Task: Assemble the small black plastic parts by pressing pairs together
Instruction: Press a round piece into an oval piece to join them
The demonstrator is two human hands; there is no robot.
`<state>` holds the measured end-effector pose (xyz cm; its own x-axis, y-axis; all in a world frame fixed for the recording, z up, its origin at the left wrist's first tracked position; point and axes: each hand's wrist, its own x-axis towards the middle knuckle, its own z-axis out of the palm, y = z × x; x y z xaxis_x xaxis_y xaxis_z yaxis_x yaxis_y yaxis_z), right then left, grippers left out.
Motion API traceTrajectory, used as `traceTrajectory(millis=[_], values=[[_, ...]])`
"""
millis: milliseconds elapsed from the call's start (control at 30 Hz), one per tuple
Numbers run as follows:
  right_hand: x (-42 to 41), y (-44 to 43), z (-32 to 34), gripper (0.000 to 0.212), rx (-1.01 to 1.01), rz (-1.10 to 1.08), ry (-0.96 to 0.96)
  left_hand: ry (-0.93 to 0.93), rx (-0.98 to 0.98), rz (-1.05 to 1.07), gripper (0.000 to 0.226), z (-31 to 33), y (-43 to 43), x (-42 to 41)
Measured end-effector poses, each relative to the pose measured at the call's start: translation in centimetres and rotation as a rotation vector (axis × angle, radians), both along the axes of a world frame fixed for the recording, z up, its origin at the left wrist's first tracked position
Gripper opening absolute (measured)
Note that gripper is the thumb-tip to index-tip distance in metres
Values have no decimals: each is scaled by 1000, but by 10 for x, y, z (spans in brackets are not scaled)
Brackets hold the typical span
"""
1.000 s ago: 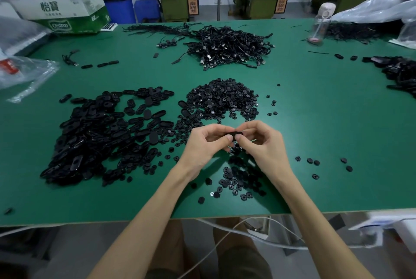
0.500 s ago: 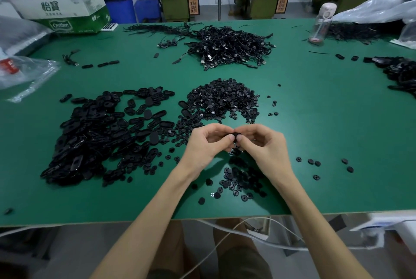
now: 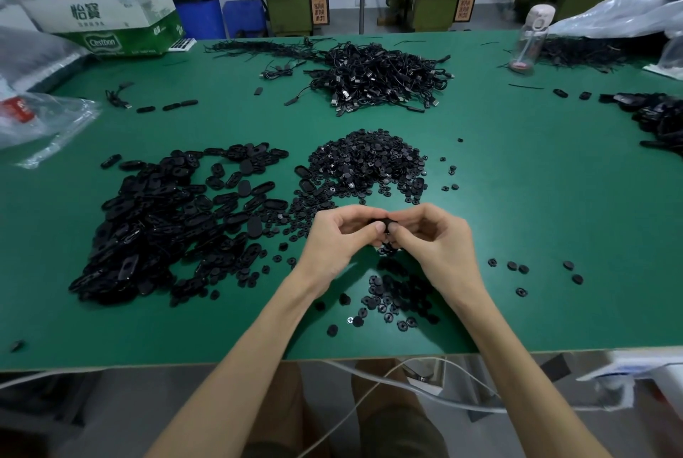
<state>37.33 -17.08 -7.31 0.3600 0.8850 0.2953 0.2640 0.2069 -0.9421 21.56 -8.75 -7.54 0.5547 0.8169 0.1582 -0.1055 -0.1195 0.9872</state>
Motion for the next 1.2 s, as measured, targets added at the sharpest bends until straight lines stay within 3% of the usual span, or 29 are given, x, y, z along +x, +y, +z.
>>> traceTrajectory(millis=[767, 933, 1100, 1200], values=[[-10, -3, 3, 13, 22, -36, -177, 70, 43, 86, 20, -2, 0, 2], [-9, -1, 3, 13, 17, -31, -150, 56, 24, 67, 19, -3, 1, 1], [-3, -2, 6, 13, 33, 19, 70, -40, -81, -17, 22, 0, 3, -4], [-4, -2, 5, 22, 42, -20, -43, -97, -131, -30, 24, 2, 3, -3]])
